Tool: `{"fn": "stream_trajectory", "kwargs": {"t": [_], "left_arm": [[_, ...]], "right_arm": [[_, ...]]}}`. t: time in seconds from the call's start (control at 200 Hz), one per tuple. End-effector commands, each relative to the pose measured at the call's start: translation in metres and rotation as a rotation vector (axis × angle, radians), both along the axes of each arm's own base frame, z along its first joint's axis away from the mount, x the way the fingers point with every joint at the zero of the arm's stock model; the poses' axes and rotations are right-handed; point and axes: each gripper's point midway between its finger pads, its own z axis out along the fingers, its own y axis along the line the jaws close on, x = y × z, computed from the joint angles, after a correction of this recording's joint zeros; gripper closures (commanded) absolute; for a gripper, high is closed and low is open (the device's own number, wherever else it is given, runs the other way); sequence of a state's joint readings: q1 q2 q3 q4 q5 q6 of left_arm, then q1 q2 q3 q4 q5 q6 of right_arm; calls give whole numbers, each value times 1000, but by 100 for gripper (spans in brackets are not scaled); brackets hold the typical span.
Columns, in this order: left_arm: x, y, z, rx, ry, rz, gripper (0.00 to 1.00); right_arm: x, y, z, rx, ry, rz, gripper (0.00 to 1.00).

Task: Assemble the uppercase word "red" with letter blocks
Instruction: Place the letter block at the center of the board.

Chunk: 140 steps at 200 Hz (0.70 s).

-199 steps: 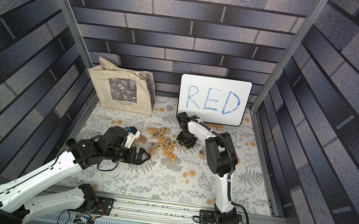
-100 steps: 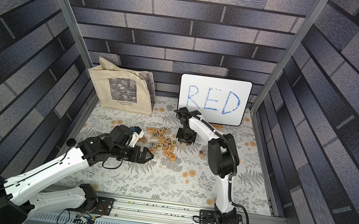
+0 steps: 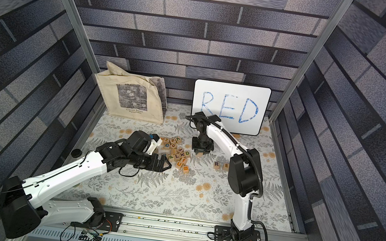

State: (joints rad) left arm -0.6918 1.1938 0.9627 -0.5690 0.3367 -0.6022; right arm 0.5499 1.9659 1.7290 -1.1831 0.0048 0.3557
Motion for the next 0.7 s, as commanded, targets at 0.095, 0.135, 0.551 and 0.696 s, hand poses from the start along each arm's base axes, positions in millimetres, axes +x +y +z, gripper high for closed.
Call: {"fn": "stream_trajectory", "kwargs": {"t": [0.095, 0.135, 0.551, 0.696], "left_arm": [[14, -17, 19, -50, -46, -44, 0], [15, -19, 19, -50, -44, -50, 0], [22, -35, 20, -62, -35, -89, 0], [24, -39, 21, -65, -35, -96, 0]], "right_arm": [[-6, -20, 20, -82, -54, 88, 83], [-6, -23, 20, -96, -61, 95, 83], [-12, -50, 23, -191, -107, 98, 84], [-14, -60, 22, -187, -109, 67, 85]]}}
